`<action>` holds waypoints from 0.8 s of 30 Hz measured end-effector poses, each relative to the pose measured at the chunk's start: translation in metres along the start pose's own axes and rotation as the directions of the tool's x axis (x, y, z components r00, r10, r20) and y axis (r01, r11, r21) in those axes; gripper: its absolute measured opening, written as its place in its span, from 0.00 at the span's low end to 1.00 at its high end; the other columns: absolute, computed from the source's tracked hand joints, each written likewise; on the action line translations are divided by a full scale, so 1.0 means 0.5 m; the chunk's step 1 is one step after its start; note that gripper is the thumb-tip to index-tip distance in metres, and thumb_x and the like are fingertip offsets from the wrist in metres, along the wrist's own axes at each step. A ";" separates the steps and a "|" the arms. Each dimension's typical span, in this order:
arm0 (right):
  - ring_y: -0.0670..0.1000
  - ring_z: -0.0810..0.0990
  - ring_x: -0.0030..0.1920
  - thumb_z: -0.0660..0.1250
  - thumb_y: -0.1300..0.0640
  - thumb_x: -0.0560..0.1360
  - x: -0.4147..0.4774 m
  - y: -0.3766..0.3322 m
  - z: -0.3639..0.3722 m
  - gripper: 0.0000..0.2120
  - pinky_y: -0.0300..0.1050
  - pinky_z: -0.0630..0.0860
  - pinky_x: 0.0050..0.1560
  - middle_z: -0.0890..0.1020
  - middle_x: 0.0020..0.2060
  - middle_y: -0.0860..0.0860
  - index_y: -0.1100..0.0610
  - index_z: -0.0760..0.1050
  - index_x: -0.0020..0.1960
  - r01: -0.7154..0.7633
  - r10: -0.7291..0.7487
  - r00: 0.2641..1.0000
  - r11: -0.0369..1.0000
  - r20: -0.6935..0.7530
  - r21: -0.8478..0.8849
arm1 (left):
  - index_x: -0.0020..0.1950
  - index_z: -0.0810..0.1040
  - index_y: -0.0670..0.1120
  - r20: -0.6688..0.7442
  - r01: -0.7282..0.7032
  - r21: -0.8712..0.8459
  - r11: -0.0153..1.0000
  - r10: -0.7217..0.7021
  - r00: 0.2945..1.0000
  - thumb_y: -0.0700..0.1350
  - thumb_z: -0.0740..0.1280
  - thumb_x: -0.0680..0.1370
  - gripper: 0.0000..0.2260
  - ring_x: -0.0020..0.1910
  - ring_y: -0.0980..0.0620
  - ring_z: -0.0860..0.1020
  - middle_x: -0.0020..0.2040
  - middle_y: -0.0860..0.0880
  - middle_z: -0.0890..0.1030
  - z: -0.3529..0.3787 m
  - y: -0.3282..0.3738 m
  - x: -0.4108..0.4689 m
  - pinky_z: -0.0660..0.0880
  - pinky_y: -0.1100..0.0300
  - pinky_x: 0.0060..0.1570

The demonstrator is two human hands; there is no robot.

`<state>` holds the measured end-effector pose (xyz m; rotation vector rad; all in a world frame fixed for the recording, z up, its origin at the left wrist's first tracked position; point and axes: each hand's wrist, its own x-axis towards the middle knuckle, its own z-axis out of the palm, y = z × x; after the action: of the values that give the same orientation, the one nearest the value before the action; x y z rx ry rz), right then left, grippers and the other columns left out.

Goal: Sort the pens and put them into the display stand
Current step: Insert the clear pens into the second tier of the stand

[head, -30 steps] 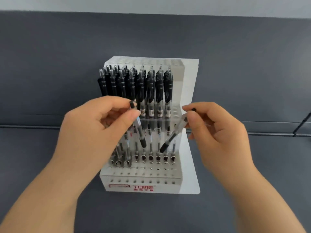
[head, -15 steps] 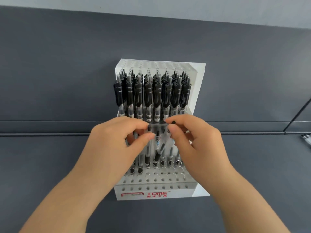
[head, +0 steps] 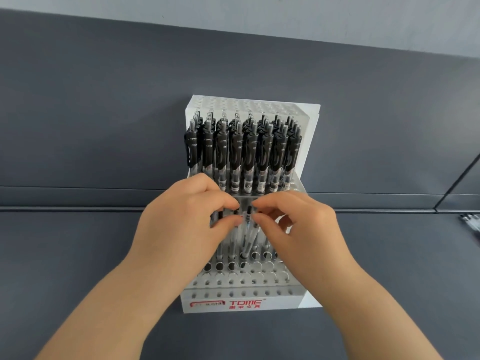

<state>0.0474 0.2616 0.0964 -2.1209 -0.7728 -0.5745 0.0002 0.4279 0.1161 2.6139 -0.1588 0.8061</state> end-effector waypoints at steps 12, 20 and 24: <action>0.44 0.77 0.38 0.69 0.60 0.71 0.005 0.006 0.029 0.04 0.34 0.74 0.42 0.81 0.37 0.49 0.56 0.83 0.43 0.124 -0.129 0.990 0.989 -0.054 -0.082 | 0.40 0.83 0.53 -0.065 -0.050 0.045 0.998 0.053 0.997 0.49 0.72 0.69 0.03 0.35 0.58 0.71 0.37 0.57 0.76 0.009 -0.002 -0.006 0.63 0.69 0.29; 0.43 0.74 0.37 0.70 0.56 0.71 -0.023 0.015 0.018 0.06 0.31 0.72 0.40 0.79 0.38 0.46 0.56 0.82 0.46 0.078 -0.090 0.987 0.993 -0.136 -0.090 | 0.42 0.83 0.52 -0.127 -0.170 -0.014 0.985 0.167 0.978 0.53 0.66 0.74 0.09 0.35 0.58 0.73 0.37 0.56 0.75 0.025 0.007 -0.026 0.71 0.62 0.28; 0.42 0.73 0.38 0.69 0.54 0.71 -0.065 0.032 0.008 0.09 0.23 0.67 0.39 0.76 0.39 0.43 0.56 0.81 0.50 -0.006 -0.005 0.989 0.997 -0.150 -0.073 | 0.43 0.83 0.50 -0.098 -0.217 -0.035 0.976 0.213 0.972 0.51 0.64 0.75 0.10 0.34 0.57 0.74 0.37 0.55 0.76 0.056 0.024 -0.054 0.74 0.58 0.27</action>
<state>0.0360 0.2457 0.0656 -2.1161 -0.6761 -0.7632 -0.0106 0.4053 0.0840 2.5388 -0.4346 0.9844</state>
